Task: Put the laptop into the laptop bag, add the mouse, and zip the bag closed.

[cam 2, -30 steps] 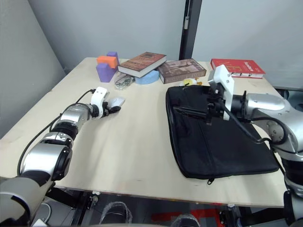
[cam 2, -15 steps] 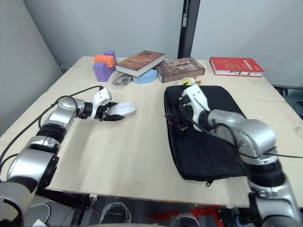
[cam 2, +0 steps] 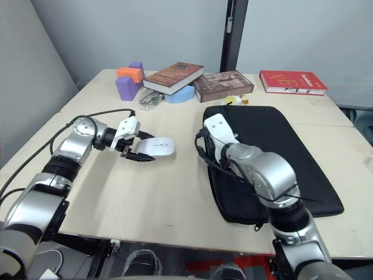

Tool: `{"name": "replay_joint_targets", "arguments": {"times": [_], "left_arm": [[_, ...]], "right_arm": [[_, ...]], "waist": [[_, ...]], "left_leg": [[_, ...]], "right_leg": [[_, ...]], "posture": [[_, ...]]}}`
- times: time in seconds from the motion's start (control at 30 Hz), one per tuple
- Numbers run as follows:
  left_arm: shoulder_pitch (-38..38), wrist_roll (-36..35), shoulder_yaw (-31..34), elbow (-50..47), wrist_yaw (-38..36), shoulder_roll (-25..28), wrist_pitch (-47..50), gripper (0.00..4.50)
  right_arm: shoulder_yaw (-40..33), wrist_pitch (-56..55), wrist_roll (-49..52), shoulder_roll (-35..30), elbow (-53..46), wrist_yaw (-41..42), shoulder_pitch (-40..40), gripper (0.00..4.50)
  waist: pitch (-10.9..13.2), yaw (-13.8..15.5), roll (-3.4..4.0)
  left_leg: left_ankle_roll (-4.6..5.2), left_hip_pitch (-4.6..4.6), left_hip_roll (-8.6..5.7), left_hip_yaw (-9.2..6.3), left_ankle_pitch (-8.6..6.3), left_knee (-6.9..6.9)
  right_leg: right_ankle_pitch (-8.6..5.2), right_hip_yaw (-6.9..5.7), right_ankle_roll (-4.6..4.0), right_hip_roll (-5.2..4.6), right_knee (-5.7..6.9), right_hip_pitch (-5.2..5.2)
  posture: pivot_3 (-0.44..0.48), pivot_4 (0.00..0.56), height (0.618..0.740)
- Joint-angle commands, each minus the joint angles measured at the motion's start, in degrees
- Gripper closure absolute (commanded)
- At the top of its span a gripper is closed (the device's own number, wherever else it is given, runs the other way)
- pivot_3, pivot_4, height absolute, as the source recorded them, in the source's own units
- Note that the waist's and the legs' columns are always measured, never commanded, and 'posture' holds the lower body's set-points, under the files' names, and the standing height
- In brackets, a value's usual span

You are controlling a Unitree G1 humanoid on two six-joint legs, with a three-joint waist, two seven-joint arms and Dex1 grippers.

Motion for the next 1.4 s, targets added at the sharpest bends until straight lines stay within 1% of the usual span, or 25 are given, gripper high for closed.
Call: {"name": "replay_joint_targets", "arguments": {"times": [0.03, 0.13, 0.17, 0.23, 0.33, 0.37, 0.5, 0.6, 0.63, 0.73, 0.83, 0.87, 0.97, 1.03, 1.07, 1.1, 1.17, 1.23, 1.33, 1.4], "left_arm": [[-0.1, -1.4, 0.7, -2.6, -0.4, 0.3, 0.5, 1.64], [0.1, -1.7, 0.9, -3.4, -0.1, 0.2, 1.3, 1.64], [0.1, -1.8, 1.0, -3.8, 0.0, 0.2, 1.6, 1.64], [0.5, -1.7, 0.8, -4.5, 0.3, 0.3, 1.8, 1.64], [1.5, -2.4, 0.5, -6.6, 0.1, 0.3, 3.0, 1.64], [1.8, -2.7, 0.5, -7.4, 0.1, 0.3, 3.5, 1.64], [2.7, -3.1, 0.4, -9.5, 0.3, 0.3, 4.7, 1.64], [3.3, -3.4, 0.3, -10.9, 0.5, 0.0, 5.8, 1.64], [3.4, -3.5, 0.2, -11.4, 0.6, -0.2, 6.2, 1.64], [3.8, -3.8, -0.1, -12.8, 0.9, -0.9, 7.3, 1.64], [3.6, -3.7, -0.3, -13.2, 1.7, -2.3, 8.1, 1.64], [3.5, -3.8, -0.4, -13.2, 2.0, -2.8, 8.5, 1.64], [2.7, -3.7, -0.9, -11.7, 2.8, -5.8, 7.4, 1.64], [2.4, -3.6, -0.9, -10.8, 3.5, -7.2, 7.1, 1.64], [2.2, -3.4, -1.0, -10.3, 4.1, -8.1, 7.1, 1.64], [1.9, -3.3, -0.9, -9.6, 5.1, -9.2, 7.0, 1.64], [1.2, -2.9, -1.0, -7.8, 7.7, -11.4, 6.5, 1.64], [0.7, -2.4, -1.3, -6.6, 9.4, -13.1, 6.1, 1.64], [-0.8, -2.2, -1.4, -5.1, 12.7, -16.6, 7.0, 1.64], [-1.8, -2.1, -1.5, -4.3, 14.6, -18.9, 7.0, 1.64]], "right_arm": [[1.7, -2.7, -4.3, -0.4, 2.2, -0.5, 0.8, 0.0], [3.9, -5.6, -8.5, -1.6, 6.4, -0.6, 2.0, 0.0], [4.9, -6.6, -9.8, -2.2, 7.7, -0.4, 2.5, 0.25], [6.2, -8.3, -11.1, -2.5, 8.9, 0.9, 3.4, 0.82], [7.9, -10.8, -13.0, -3.1, 10.2, 3.2, 4.5, 1.82], [8.0, -11.4, -13.7, -3.2, 10.7, 3.6, 4.6, 2.21], [7.1, -11.9, -15.0, -2.5, 10.9, 5.3, 4.4, 3.52], [6.4, -11.1, -15.5, -2.1, 10.2, 6.2, 4.1, 4.49], [5.9, -10.7, -15.6, -1.9, 9.9, 6.5, 3.9, 4.49], [3.1, -8.8, -15.1, -1.3, 8.4, 7.5, 2.4, 4.49], [-6.0, -3.9, -11.0, 3.0, 5.3, 9.3, -2.3, 4.49], [-7.9, -2.3, -10.0, 3.4, 4.6, 10.2, -3.8, 4.49], [-13.3, 3.0, -5.6, -1.1, 0.9, 15.9, -10.5, 4.49], [-13.8, 3.5, -3.8, -4.2, -1.2, 18.6, -11.8, 4.49], [-15.1, 4.3, -2.6, -5.0, -2.4, 19.8, -12.0, 4.49], [-16.4, 4.9, -1.6, -6.0, -3.3, 20.8, -12.2, 4.49], [-18.7, 5.8, -0.2, -7.7, -4.3, 22.3, -12.3, 4.49], [-20.9, 7.1, 1.3, -8.0, -4.8, 23.4, -12.8, 4.49], [-23.6, 8.8, 3.5, -6.7, -5.4, 24.2, -14.0, 4.49], [-24.3, 9.4, 4.3, -6.2, -5.7, 24.3, -14.2, 4.49]], "waist": [[0.0, 0.0, 0.0], [0.0, -0.1, 0.0], [0.0, 0.0, 0.0], [0.0, 0.0, -0.01], [0.0, -0.1, -0.01], [0.0, -0.1, -0.01], [-0.1, -0.1, -0.02], [-0.1, -0.1, -0.02], [-0.1, -0.1, -0.02], [-0.1, -0.1, -0.01], [-0.1, -0.2, 0.0], [-0.1, -0.3, 0.0], [0.0, -0.6, 0.04], [0.0, -0.5, 0.05], [0.0, -0.5, 0.03], [0.0, -0.7, 0.04], [0.0, -0.6, 0.04], [0.0, -0.8, 0.04], [0.0, -0.8, 0.04], [0.0, -0.8, 0.04]], "left_leg": [[0.0, 0.0, 0.0, 0.0, 0.0, 0.0], [-0.01, 0.01, 0.0, 0.0, 0.0, 0.01], [-0.01, 0.0, 0.0, 0.0, 0.0, 0.01], [-0.01, 0.01, 0.0, 0.0, 0.0, 0.04], [-0.01, 0.04, 0.0, 0.0, 0.0, 0.11], [-0.01, 0.07, 0.0, 0.0, 0.01, 0.12], [-0.07, 0.16, 0.0, 0.01, 0.07, 0.14], [-0.08, 0.19, 0.0, 0.01, 0.17, 0.15], [-0.08, 0.2, 0.0, 0.01, 0.19, 0.16], [-0.06, 0.21, -0.01, 0.01, 0.23, 0.18], [-0.05, 0.19, -0.01, 0.01, 0.24, 0.18], [-0.04, 0.14, -0.01, 0.02, 0.24, 0.18], [-0.02, 0.1, -0.02, 0.02, 0.26, 0.16], [-0.01, 0.09, -0.01, 0.01, 0.26, 0.13], [-0.01, 0.1, -0.01, 0.01, 0.26, 0.1], [0.0, 0.13, 0.02, 0.02, 0.27, 0.04], [-0.01, 0.15, 0.06, 0.02, 0.27, -0.05], [-0.01, 0.12, 0.06, 0.03, 0.27, -0.05], [0.03, 0.09, 0.06, 0.03, 0.29, -0.03], [0.04, 0.09, 0.06, 0.03, 0.29, 0.02]], "right_leg": [[0.0, 0.0, 0.0, 0.0, 0.0, 0.0], [0.0, 0.0, 0.01, 0.0, 0.01, 0.0], [0.01, 0.0, 0.01, 0.0, 0.02, 0.0], [0.01, 0.01, 0.02, 0.0, 0.05, 0.01], [0.02, 0.03, 0.04, -0.01, 0.1, 0.04], [0.02, 0.04, 0.04, -0.01, 0.13, 0.06], [0.0, 0.07, 0.0, -0.01, 0.3, 0.06], [-0.11, 0.07, -0.21, -0.02, 0.37, 0.07], [-0.21, 0.08, -0.38, -0.03, 0.39, 0.07], [-0.22, 0.09, -0.42, -0.04, 0.43, 0.08], [-0.22, 0.08, -0.41, -0.04, 0.44, 0.06], [-0.22, 0.08, -0.41, -0.03, 0.44, 0.02], [-0.18, 0.08, -0.35, -0.03, 0.41, 0.0], [-0.15, 0.07, -0.31, -0.03, 0.37, 0.0], [-0.14, 0.06, -0.28, -0.02, 0.35, 0.01], [0.04, 0.05, 0.04, 0.01, 0.36, 0.01], [0.02, 0.04, 0.02, 0.06, 0.36, 0.0], [0.02, 0.04, 0.01, 0.06, 0.31, -0.01], [0.02, 0.04, 0.01, 0.06, 0.32, -0.02], [-0.01, 0.05, -0.06, 0.05, 0.35, -0.02]], "posture": [[0.0, 0.15, 0.74], [0.0, 0.15, 0.74], [0.0, 0.15, 0.74], [0.0, 0.15, 0.74], [0.0, 0.15, 0.74], [0.0, 0.15, 0.74], [0.0, 0.15, 0.74], [0.0, 0.15, 0.74], [0.0, 0.15, 0.74], [0.0, 0.15, 0.74], [0.0, 0.15, 0.74], [0.0, 0.15, 0.74], [0.0, 0.15, 0.74], [0.0, 0.15, 0.74], [0.0, 0.15, 0.74], [0.0, 0.15, 0.74], [0.0, 0.15, 0.74], [0.0, 0.15, 0.74], [0.0, 0.15, 0.74], [0.0, 0.15, 0.74]]}}
